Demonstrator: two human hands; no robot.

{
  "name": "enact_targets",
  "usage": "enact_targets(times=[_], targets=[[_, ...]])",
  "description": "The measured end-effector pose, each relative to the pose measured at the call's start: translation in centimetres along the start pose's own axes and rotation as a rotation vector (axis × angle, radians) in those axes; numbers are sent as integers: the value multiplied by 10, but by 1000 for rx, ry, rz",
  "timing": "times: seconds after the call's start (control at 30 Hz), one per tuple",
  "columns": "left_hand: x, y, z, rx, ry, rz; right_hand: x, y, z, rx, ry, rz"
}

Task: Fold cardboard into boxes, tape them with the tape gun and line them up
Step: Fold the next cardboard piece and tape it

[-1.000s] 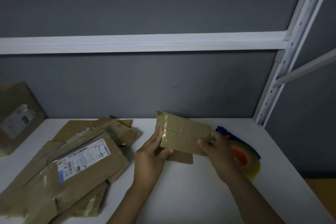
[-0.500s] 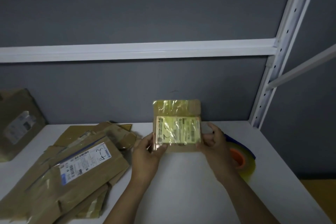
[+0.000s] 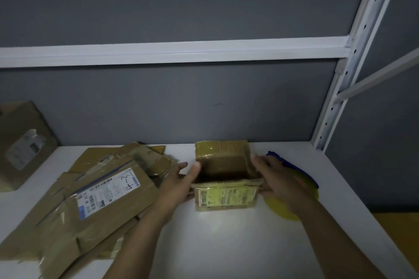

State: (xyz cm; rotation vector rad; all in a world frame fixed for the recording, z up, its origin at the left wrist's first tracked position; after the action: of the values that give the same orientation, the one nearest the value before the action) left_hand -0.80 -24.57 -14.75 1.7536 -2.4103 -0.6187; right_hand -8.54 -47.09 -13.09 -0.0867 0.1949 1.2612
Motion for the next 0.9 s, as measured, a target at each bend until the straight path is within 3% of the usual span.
enact_targets(times=[0.13,0.23,0.3,0.37,0.5,0.6,0.77,0.9], targets=[[4,-10,-6,71,-322,-1,3,-7,9,6,226,93],[7,-19,3,136,-236,29,-1,-5,11,-104,249,-32],[7,-20,8,172,-155,65,-5,-1,9,-292,308,-106],[6,-14,10,226,-61,157,-12,1,1,-396,326,-82],[-7,-7,23,301,16,365,-36,1,-15,-342,186,185],[-9,-3,22,279,-53,404,-43,2,-16,-329,242,399],[5,1,11,289,-3,206,-25,3,-3,-379,300,207],[11,8,16,328,-104,23,-18,-1,-14,-394,171,126]])
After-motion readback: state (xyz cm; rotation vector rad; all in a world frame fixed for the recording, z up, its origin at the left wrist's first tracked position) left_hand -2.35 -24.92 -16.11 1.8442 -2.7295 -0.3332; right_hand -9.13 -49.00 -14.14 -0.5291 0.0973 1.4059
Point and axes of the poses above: each hand's wrist, its own y-axis away from the middle knuckle, its own x-axis out of the palm, z = x × y, the point moved 1 cm from there along -y, towards the middle knuckle, and after that the axes turned 13 degrees about -x, right-handed, at the moved point
